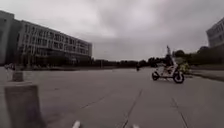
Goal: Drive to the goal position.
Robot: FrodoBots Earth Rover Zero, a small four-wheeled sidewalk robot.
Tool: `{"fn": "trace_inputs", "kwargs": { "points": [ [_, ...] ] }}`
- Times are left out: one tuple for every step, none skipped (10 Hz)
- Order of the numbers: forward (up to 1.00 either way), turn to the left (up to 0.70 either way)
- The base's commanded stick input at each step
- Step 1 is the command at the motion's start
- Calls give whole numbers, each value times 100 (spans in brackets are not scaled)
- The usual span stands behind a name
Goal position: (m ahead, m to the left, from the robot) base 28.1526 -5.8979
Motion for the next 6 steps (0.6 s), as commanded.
{"fn": "trace_inputs", "kwargs": {
  "points": [
    [0,0],
    [0,0],
    [0,0],
    [0,0],
    [0,0],
    [0,0]
  ]
}}
